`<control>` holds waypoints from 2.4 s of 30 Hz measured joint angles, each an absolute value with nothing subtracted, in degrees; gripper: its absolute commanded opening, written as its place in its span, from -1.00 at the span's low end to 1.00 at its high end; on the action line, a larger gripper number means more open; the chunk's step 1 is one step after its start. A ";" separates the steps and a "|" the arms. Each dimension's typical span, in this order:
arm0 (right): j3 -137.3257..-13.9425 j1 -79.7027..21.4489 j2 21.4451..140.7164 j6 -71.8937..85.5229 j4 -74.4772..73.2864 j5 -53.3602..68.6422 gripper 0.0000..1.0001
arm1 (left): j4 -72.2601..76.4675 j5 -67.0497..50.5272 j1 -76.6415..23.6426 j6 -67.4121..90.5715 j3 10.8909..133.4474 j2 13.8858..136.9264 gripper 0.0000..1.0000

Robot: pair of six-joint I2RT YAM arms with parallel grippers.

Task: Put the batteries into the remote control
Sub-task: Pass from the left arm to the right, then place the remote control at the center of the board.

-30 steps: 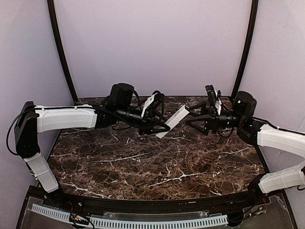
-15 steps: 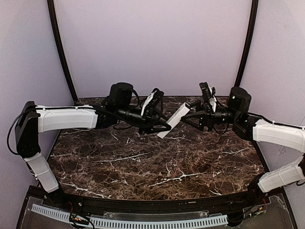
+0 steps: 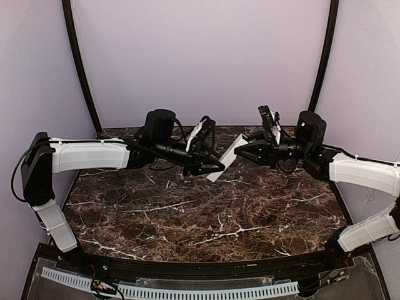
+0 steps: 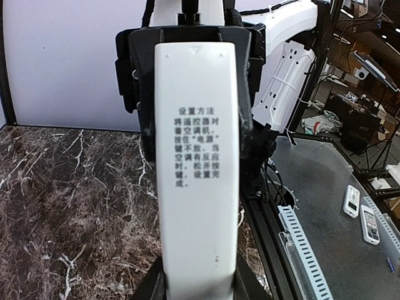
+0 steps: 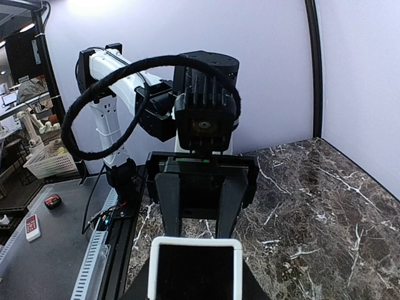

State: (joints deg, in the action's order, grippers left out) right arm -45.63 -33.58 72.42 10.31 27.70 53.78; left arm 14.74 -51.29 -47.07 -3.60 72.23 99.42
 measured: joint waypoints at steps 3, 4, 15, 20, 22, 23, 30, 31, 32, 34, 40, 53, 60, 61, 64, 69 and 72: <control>-46.28 -33.58 72.64 10.22 26.61 53.80 -0.96 | 14.81 -51.03 -47.05 -3.70 72.20 99.42 0.02; -46.39 -33.63 72.73 10.26 26.35 54.04 -0.98 | 14.98 -50.68 -47.09 -3.55 72.20 99.42 0.10; -48.69 -33.76 72.73 6.24 15.88 50.68 -1.00 | 8.75 -38.30 -46.11 -3.95 70.72 97.08 0.75; -49.54 -33.78 72.62 4.47 12.38 49.25 -1.00 | 2.74 -32.97 -44.10 -5.43 68.79 93.91 0.67; -50.13 -33.76 72.62 4.08 11.44 49.17 -1.00 | -0.12 -31.55 -43.57 -6.15 68.77 93.91 0.62; -50.52 -33.76 72.62 3.88 11.05 49.28 -1.00 | -1.56 -31.18 -43.51 -6.57 68.73 94.13 0.60; -52.86 -33.78 72.62 3.38 10.11 51.27 -1.00 | -5.23 -33.50 -43.66 -6.61 68.10 97.82 0.55; -53.06 -33.78 72.62 3.29 10.02 51.57 -1.00 | -5.50 -34.11 -43.68 -6.42 68.10 98.52 0.55; -53.32 -33.78 72.62 3.22 9.78 51.83 -1.00 | -5.63 -34.68 -43.75 -6.26 68.10 99.04 0.55; -53.74 -33.78 72.64 3.03 9.39 52.23 -1.00 | -5.80 -35.77 -43.90 -5.89 68.10 99.88 0.54; -54.50 -35.14 74.37 2.02 9.15 54.06 -1.00 | -5.48 -38.68 -45.01 -4.64 68.18 100.57 0.50; -56.80 -38.83 77.78 -1.69 6.81 54.85 -1.00 | -6.04 -43.57 -45.67 -2.22 68.45 101.36 0.47; -57.43 -39.07 77.45 -3.33 4.60 53.28 -1.00 | -4.78 -43.81 -45.54 -0.51 67.99 101.30 0.50; -57.43 -39.27 77.17 -3.86 3.51 52.18 -1.00 | -3.97 -43.53 -45.30 -0.10 67.46 101.10 0.52; -57.78 -40.14 76.86 -5.61 -0.62 47.62 -1.00 | -0.45 -42.04 -43.48 1.56 64.34 98.89 0.57; -60.27 -40.88 78.74 -7.95 -9.87 39.00 -1.00 | 5.43 -36.91 -39.51 4.21 59.35 91.77 0.69; -62.96 -41.30 81.43 -8.80 -14.68 34.65 -1.00 | 8.78 -31.79 -36.80 6.59 56.03 87.20 0.72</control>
State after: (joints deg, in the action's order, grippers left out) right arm -62.96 -41.30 81.43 -8.80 -14.68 34.65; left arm 8.78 -31.79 -36.80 6.59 56.03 87.20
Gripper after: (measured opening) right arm 0.273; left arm 0.846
